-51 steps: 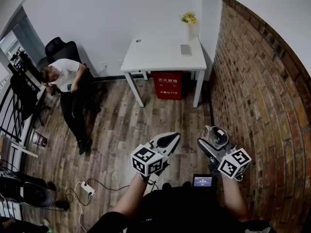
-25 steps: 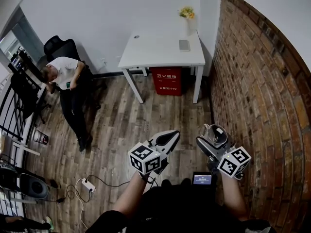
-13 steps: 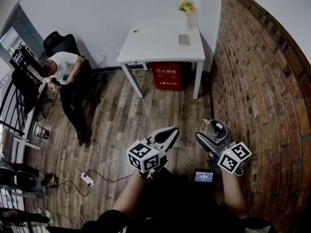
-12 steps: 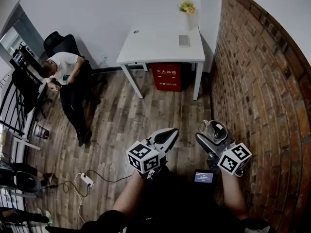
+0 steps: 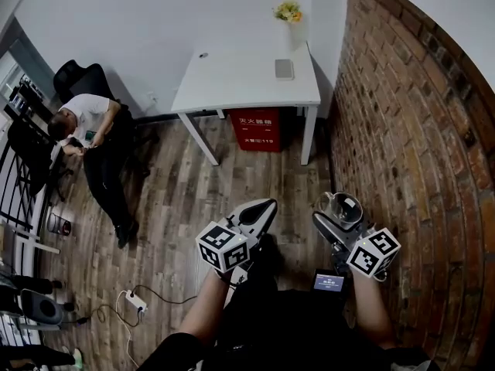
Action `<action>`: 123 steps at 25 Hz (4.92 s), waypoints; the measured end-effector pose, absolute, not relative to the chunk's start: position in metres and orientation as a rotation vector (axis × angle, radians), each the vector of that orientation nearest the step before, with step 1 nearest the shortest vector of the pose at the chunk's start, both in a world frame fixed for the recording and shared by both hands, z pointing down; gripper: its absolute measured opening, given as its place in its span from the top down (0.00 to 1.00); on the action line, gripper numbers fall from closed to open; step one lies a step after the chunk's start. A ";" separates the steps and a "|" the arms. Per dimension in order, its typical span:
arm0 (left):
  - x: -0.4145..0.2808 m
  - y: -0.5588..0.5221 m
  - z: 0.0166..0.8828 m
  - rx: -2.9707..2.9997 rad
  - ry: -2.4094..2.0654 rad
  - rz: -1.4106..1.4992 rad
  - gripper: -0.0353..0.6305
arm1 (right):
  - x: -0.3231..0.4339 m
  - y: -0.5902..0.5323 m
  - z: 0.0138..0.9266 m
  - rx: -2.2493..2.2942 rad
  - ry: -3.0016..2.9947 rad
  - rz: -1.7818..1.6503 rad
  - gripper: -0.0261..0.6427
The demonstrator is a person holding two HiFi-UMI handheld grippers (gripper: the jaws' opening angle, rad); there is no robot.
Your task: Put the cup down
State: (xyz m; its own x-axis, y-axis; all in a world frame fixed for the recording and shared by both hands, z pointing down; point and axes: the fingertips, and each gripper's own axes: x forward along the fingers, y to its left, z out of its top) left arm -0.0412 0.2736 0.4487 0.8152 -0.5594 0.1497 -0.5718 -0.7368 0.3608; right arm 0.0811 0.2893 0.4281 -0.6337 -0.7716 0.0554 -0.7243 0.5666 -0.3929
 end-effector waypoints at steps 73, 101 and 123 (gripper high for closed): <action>0.025 -0.364 0.477 2.536 -0.852 0.137 0.94 | 0.124 -0.364 0.449 -1.186 2.739 -0.686 0.34; 0.024 -0.372 0.469 2.577 -0.748 0.136 0.94 | 0.105 -0.376 0.449 -1.210 2.748 -0.673 0.34; 0.015 -0.396 0.492 2.474 -0.805 0.183 0.94 | 0.085 -0.468 0.540 -1.218 2.956 -0.648 0.34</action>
State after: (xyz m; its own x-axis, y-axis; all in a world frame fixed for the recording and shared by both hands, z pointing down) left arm 0.0146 -0.3958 0.4915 0.8136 -0.5092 0.2805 -0.5804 -0.6839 0.4421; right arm 0.0848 -0.4677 0.5398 -0.7151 -0.6503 0.2564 -0.6979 0.6436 -0.3142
